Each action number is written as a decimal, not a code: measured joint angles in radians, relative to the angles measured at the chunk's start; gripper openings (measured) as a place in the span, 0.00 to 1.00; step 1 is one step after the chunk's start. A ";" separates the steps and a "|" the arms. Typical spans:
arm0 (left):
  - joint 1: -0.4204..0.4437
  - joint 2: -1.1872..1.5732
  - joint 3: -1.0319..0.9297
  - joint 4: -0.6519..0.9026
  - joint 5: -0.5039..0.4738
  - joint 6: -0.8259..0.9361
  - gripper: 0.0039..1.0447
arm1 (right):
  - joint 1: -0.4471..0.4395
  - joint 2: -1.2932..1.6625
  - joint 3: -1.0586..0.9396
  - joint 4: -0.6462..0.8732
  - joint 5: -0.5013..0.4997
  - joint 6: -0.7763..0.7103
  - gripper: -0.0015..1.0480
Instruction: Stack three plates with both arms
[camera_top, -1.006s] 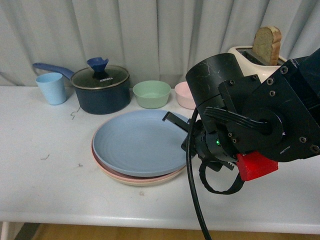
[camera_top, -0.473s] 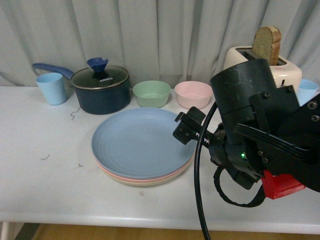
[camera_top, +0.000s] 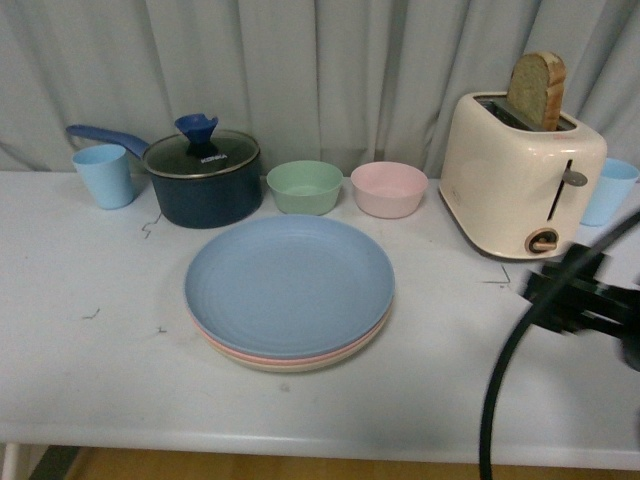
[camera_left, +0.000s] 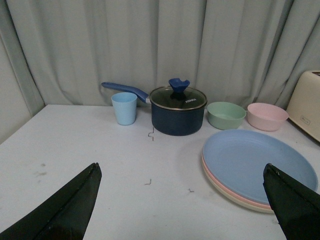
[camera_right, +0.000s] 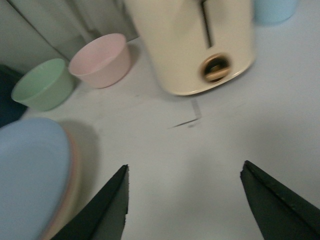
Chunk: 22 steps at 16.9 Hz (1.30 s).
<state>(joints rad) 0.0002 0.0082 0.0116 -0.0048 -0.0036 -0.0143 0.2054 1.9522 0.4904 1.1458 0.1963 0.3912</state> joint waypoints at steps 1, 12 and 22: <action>0.000 0.000 0.000 0.001 0.001 0.000 0.94 | -0.069 -0.102 -0.106 0.096 -0.047 -0.148 0.54; 0.000 0.000 0.000 0.001 0.003 0.000 0.94 | -0.206 -1.089 -0.448 -0.326 -0.196 -0.385 0.02; 0.000 0.000 0.000 0.001 0.003 0.000 0.94 | -0.206 -1.435 -0.479 -0.637 -0.196 -0.385 0.02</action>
<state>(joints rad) 0.0006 0.0082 0.0116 -0.0036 -0.0002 -0.0143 -0.0002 0.5167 0.0116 0.5091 0.0002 0.0063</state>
